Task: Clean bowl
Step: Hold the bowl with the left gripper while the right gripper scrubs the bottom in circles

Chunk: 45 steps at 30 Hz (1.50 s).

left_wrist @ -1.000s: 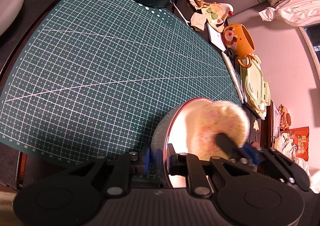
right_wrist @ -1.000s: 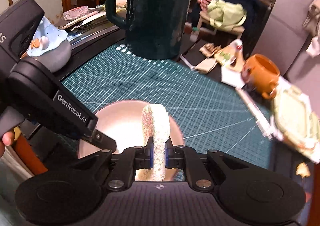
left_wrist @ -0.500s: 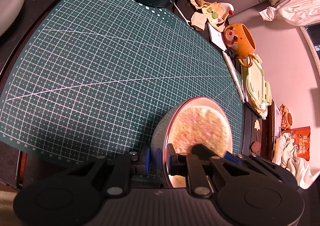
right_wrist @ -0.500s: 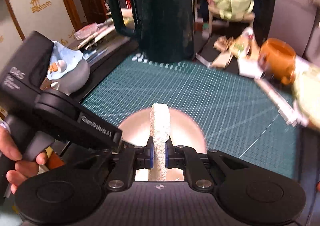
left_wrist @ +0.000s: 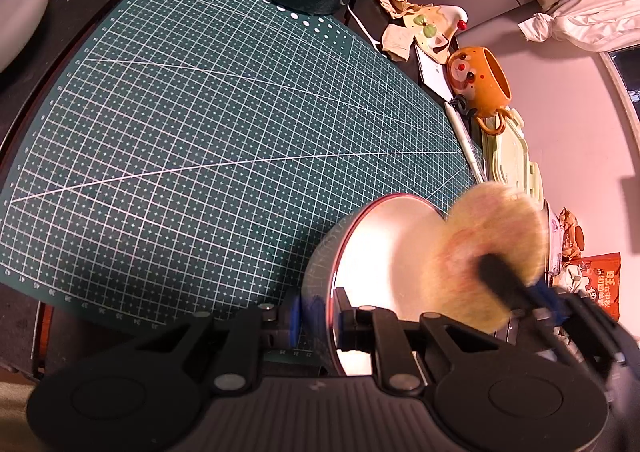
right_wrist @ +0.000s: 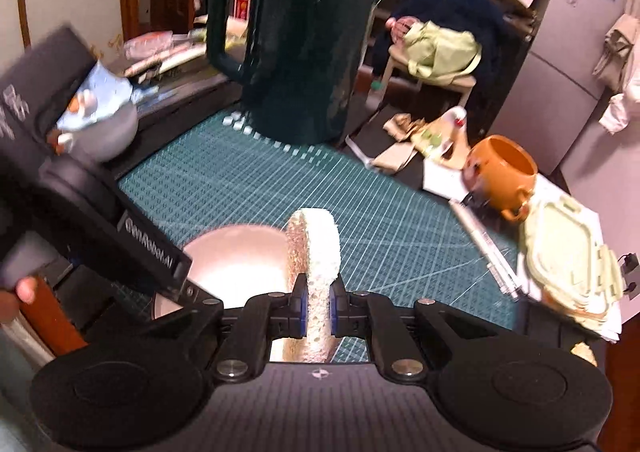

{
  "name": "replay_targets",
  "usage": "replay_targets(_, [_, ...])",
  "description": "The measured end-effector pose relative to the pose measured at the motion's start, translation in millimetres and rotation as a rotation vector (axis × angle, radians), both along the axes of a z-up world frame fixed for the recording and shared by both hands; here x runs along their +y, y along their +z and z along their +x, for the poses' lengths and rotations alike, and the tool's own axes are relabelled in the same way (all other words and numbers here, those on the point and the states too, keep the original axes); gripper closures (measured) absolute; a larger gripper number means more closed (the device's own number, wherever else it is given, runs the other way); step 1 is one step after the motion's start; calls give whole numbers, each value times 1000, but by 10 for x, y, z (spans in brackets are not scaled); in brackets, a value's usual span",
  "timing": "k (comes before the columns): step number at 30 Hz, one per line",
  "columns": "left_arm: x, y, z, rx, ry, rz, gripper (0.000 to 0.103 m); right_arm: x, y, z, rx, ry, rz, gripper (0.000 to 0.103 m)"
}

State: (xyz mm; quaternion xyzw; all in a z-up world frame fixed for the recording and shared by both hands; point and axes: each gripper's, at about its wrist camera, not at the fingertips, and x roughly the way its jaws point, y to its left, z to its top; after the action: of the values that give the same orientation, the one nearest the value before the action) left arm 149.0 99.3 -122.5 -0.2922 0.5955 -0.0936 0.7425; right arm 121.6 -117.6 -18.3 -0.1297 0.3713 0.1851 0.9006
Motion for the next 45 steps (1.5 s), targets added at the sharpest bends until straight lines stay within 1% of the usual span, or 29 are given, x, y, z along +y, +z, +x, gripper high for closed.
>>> replay_targets(2, [9, -7, -1, -1, -1, 1, 89, -97, 82, 27, 21, -6, 87, 94])
replay_targets(5, [67, -40, 3, -1, -2, 0, 89, -236, 76, 115, 128, 13, 260, 94])
replay_targets(6, [89, -49, -7, -1, -2, 0, 89, -230, 22, 144, 159, 14, 274, 94])
replay_targets(9, [105, -55, -32, 1, -2, 0, 89, -163, -142, 199, 219, 17, 269, 94])
replay_targets(11, [94, -56, -36, 0, -4, 5, 89, -130, -247, 234, 268, 26, 291, 94])
replay_targets(12, [88, -57, -37, -1, -4, 3, 89, -106, -283, 239, 274, 27, 284, 94])
replay_targets(13, [85, -59, -38, -1, -3, -2, 88, -81, -315, 237, 269, 25, 256, 94])
replay_targets(17, [66, -63, -40, -1, -2, -4, 89, -20, -417, 218, 234, -4, 119, 94])
replay_targets(18, [60, -60, -43, -2, -2, -3, 89, 6, -400, 181, 197, -12, 71, 94])
replay_targets(20, [56, -59, -45, -2, -1, -2, 89, 54, -337, 107, 141, -8, 18, 94])
replay_targets(21, [54, -57, -45, -2, 0, -1, 89, 98, -269, 35, 83, -3, -32, 94])
replay_targets(22, [51, -56, -42, -2, 0, 2, 89, 119, -222, -10, 52, 2, -54, 94])
replay_targets(25, [44, -50, -44, -3, 0, 3, 89, 110, -73, -76, -12, 0, -64, 94])
replay_targets(26, [42, -48, -45, -3, 0, 3, 89, 92, -40, -80, -16, 1, -55, 94])
replay_targets(29, [35, -41, -44, -3, 1, 4, 89, -17, 42, -5, 23, 14, 49, 94])
replay_targets(30, [31, -35, -45, -4, 1, 4, 88, -61, 24, 42, 75, 31, 116, 94])
replay_targets(31, [29, -32, -45, -4, 2, 4, 88, -71, -8, 71, 108, 40, 147, 94])
replay_targets(33, [27, -28, -45, -4, 3, 3, 88, -43, -106, 108, 147, 48, 152, 94])
replay_targets(37, [13, -24, -40, -4, 2, 7, 89, 84, -330, 153, 208, 58, 119, 94])
replay_targets(40, [6, -21, -38, -4, 2, 6, 89, 138, -373, 153, 178, 48, 54, 94])
replay_targets(42, [4, -20, -39, -4, 3, 5, 89, 124, -358, 134, 163, 36, 32, 94])
replay_targets(43, [2, -18, -38, -5, 3, 6, 89, 122, -350, 120, 133, 23, -13, 94])
replay_targets(45, [-7, -16, -39, -6, 3, 6, 89, 98, -317, 106, 108, 10, -30, 94])
